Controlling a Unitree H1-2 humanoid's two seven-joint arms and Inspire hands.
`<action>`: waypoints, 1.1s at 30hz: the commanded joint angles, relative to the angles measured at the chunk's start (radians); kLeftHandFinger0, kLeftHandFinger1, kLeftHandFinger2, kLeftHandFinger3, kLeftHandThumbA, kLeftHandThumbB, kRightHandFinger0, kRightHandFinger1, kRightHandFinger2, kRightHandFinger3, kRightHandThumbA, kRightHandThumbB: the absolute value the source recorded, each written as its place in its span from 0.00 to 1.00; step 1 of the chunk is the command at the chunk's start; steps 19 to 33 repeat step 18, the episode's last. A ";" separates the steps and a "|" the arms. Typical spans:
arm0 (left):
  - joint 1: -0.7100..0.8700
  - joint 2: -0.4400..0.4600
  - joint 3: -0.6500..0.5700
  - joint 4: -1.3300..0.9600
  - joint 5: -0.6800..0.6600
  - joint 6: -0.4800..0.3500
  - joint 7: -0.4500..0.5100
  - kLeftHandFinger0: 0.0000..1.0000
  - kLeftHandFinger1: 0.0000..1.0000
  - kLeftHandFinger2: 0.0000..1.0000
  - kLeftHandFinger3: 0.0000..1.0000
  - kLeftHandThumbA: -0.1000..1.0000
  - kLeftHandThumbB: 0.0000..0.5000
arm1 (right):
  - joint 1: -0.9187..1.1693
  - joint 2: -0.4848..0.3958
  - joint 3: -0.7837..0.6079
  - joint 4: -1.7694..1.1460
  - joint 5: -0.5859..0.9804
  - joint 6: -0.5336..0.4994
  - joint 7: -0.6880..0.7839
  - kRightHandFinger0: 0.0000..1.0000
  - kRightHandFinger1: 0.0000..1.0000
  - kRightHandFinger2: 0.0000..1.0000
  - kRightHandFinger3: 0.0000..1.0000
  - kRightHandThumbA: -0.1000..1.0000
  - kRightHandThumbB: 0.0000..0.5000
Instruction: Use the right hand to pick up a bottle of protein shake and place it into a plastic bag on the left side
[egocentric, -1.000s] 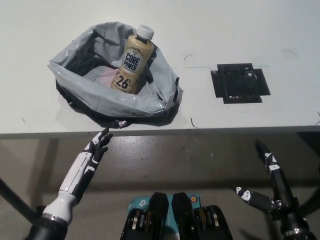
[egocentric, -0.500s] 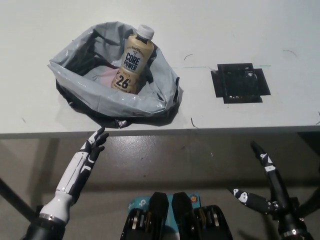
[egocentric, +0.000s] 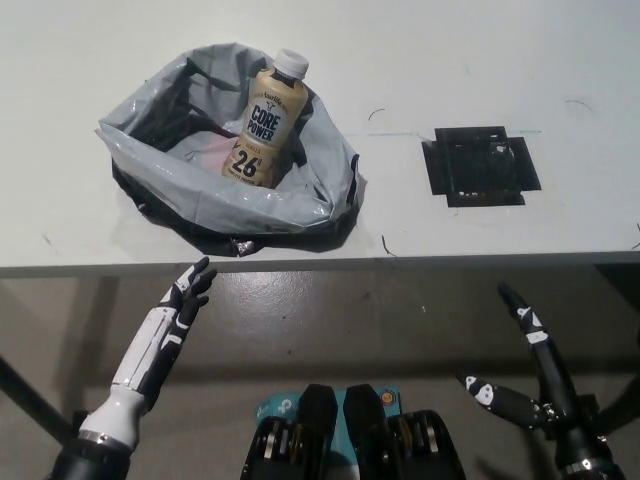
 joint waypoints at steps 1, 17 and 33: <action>0.001 0.005 0.009 -0.013 0.003 -0.036 0.000 1.00 1.00 1.00 1.00 1.00 0.23 | -0.032 -0.021 0.008 -0.022 -0.005 -0.054 -0.018 1.00 1.00 1.00 1.00 0.82 0.42; 0.004 0.001 0.013 -0.020 -0.003 -0.015 -0.003 1.00 1.00 1.00 1.00 1.00 0.26 | -0.031 -0.016 0.003 -0.021 -0.021 -0.054 -0.019 1.00 1.00 1.00 1.00 0.83 0.45; 0.004 0.001 0.013 -0.020 -0.003 -0.015 -0.003 1.00 1.00 1.00 1.00 1.00 0.26 | -0.031 -0.016 0.003 -0.021 -0.021 -0.054 -0.019 1.00 1.00 1.00 1.00 0.83 0.45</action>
